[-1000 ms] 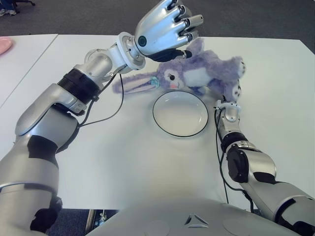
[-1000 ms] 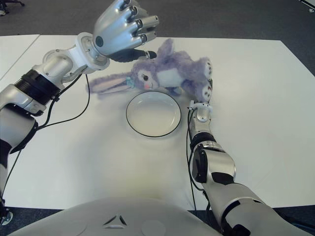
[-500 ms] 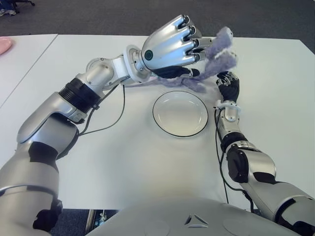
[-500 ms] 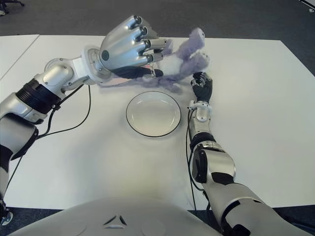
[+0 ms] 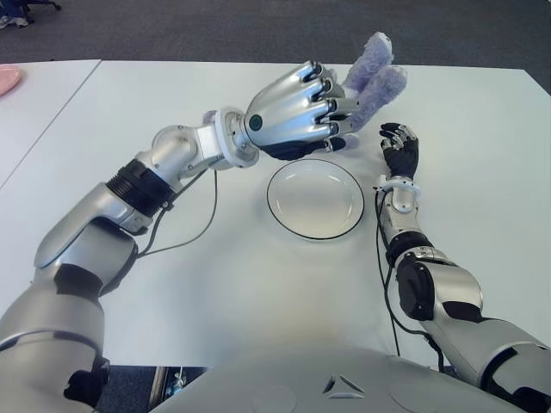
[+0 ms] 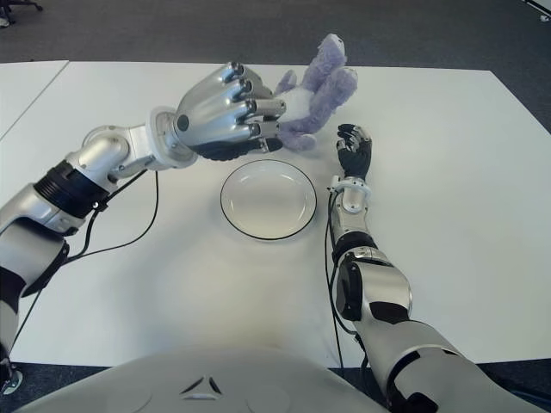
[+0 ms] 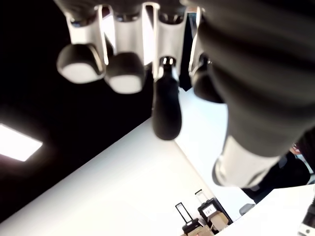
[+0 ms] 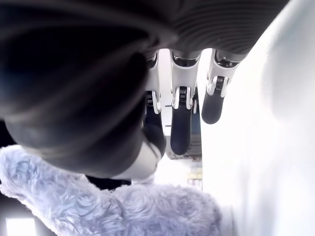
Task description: Put the doll into the plate.
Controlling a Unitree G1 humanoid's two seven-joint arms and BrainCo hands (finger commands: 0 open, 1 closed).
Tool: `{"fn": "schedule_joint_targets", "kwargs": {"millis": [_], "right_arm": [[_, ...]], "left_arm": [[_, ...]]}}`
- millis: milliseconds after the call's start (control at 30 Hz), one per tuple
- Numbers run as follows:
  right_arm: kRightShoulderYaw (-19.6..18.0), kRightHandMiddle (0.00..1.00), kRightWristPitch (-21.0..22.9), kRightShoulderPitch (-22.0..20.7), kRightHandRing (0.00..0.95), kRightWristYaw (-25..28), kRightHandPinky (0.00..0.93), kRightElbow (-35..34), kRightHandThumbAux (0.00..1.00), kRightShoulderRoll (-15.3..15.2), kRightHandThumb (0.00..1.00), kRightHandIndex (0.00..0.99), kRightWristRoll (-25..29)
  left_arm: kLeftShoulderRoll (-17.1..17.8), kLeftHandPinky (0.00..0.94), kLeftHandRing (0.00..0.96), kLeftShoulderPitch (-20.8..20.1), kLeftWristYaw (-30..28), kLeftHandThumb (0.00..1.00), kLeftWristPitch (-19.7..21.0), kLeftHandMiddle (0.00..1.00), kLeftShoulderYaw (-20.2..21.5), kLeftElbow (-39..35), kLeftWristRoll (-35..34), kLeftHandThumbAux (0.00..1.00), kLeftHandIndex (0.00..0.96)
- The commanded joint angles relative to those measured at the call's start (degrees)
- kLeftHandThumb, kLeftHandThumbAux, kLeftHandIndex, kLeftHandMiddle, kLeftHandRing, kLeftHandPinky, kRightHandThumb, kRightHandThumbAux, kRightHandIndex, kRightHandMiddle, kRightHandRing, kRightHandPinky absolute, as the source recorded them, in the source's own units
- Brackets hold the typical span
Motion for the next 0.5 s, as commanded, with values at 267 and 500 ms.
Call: {"fn": "schedule_joint_targets", "kwargs": {"millis": [267, 500], "right_arm": [[-0.1, 0.34, 0.3, 16.0, 0.352, -2.4, 0.175, 7.6, 0.888, 7.1, 0.862, 0.349, 0.2], [-0.4, 0.34, 4.2, 15.8, 0.32, -1.8, 0.14, 8.1, 0.898, 6.2, 0.822, 0.347, 0.8]], "left_arm": [[1.3, 0.889, 0.891, 4.0, 1.4, 0.11, 8.2, 0.898, 2.2, -3.2, 12.8, 0.703, 0.827], [2.0, 0.835, 0.854, 1.5, 1.6, 0.079, 10.6, 0.868, 1.7, -0.8, 17.2, 0.716, 0.807]]}}
